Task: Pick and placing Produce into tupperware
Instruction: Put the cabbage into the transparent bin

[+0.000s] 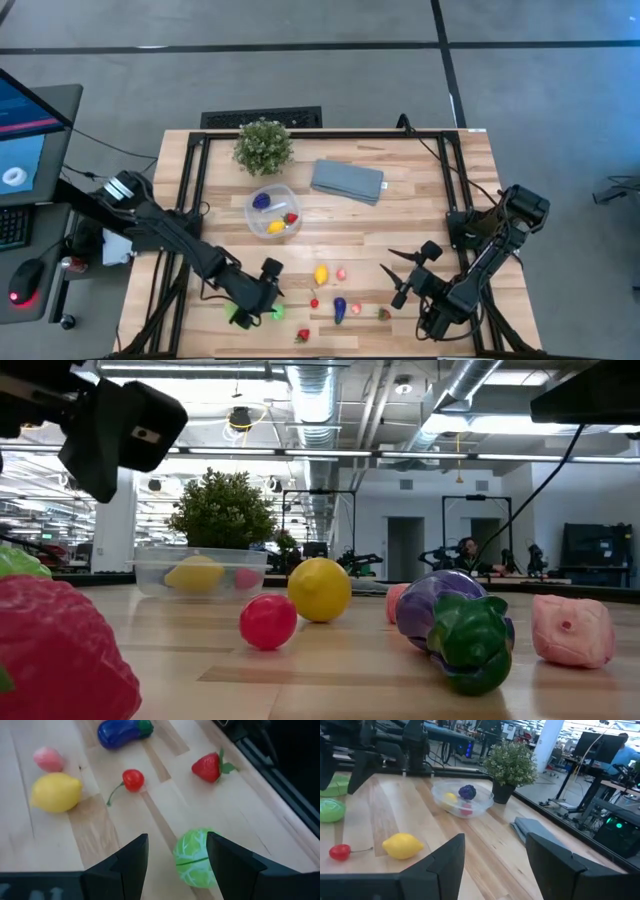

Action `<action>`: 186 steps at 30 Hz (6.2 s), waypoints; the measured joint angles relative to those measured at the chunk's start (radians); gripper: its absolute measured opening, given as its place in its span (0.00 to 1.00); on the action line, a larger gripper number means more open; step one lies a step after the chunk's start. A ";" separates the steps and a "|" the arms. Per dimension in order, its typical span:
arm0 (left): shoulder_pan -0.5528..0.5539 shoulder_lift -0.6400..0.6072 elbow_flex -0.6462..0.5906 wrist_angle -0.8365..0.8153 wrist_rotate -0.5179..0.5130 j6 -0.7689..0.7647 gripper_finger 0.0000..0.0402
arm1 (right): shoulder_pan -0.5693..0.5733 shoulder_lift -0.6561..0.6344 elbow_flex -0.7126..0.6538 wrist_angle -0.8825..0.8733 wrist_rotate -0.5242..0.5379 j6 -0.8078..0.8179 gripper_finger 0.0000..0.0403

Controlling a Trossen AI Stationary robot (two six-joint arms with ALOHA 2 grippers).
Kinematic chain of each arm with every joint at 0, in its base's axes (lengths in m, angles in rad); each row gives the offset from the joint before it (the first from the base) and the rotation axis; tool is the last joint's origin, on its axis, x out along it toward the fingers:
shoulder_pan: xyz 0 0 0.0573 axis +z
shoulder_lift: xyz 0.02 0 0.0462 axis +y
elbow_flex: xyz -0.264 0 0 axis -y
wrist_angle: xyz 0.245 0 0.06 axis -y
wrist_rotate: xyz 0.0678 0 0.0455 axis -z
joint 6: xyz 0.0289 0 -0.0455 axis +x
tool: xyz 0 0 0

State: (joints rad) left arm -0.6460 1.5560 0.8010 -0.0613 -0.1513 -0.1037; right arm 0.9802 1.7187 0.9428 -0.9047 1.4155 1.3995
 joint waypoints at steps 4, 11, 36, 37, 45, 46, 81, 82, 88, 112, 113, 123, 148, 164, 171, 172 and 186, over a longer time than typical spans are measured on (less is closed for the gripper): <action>0.007 0.054 0.087 -0.117 0.035 -0.025 0.48 | 0.001 0.000 0.000 -0.004 -0.001 0.008 0.58; 0.019 0.083 0.151 -0.180 0.120 -0.046 0.49 | 0.006 0.000 0.000 -0.004 -0.008 0.009 0.58; 0.025 0.164 0.153 -0.158 0.163 -0.088 0.79 | 0.008 0.000 0.000 -0.004 -0.009 0.017 0.58; 0.026 0.175 0.153 -0.162 0.170 -0.088 0.79 | 0.008 0.000 0.000 -0.004 -0.009 0.017 0.58; 0.038 0.212 0.168 -0.170 0.181 -0.074 0.79 | 0.013 0.000 0.000 -0.003 -0.015 0.017 0.58; 0.038 0.212 0.168 -0.171 0.181 -0.073 0.79 | 0.013 0.000 0.000 -0.003 -0.015 0.017 0.58; 0.051 0.212 0.166 -0.195 0.196 -0.065 0.57 | 0.013 0.000 0.000 0.000 -0.027 0.016 0.58; 0.052 0.212 0.166 -0.194 0.196 -0.063 0.56 | 0.013 0.000 0.000 0.000 -0.027 0.017 0.58; 0.064 0.212 0.166 -0.195 0.193 -0.049 0.57 | 0.013 0.000 0.000 0.000 -0.028 0.016 0.58; 0.079 0.055 0.166 -0.290 -0.058 0.058 0.58 | 0.015 0.000 0.000 0.000 -0.032 0.016 0.58; 0.079 0.039 0.166 -0.297 -0.081 0.059 0.58 | 0.015 0.000 0.000 0.000 -0.032 0.016 0.58; 0.089 -0.128 0.166 -0.457 -0.322 0.096 0.58 | 0.015 0.000 0.000 0.001 -0.051 0.016 0.58; 0.456 -0.174 0.158 -0.707 -0.358 0.183 0.58 | 0.015 0.000 0.000 0.009 -0.078 0.016 0.58; 0.609 -0.168 0.158 -0.794 -0.200 0.155 0.58 | 0.027 0.000 0.000 0.012 -0.084 0.016 0.58; 0.634 -0.163 0.082 -0.743 -0.140 0.154 0.58 | 0.027 0.000 0.000 0.012 -0.084 0.016 0.58; 0.635 -0.163 0.070 -0.739 -0.140 0.155 0.58 | 0.027 0.000 0.000 0.012 -0.084 0.016 0.58; 0.635 -0.163 0.028 -0.680 -0.115 0.158 0.59 | 0.026 0.000 0.000 0.012 -0.083 0.016 0.58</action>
State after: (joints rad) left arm -0.0113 1.3926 0.8291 -0.7410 -0.2665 0.0540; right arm 1.0058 1.7191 0.9432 -0.8928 1.3323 1.4158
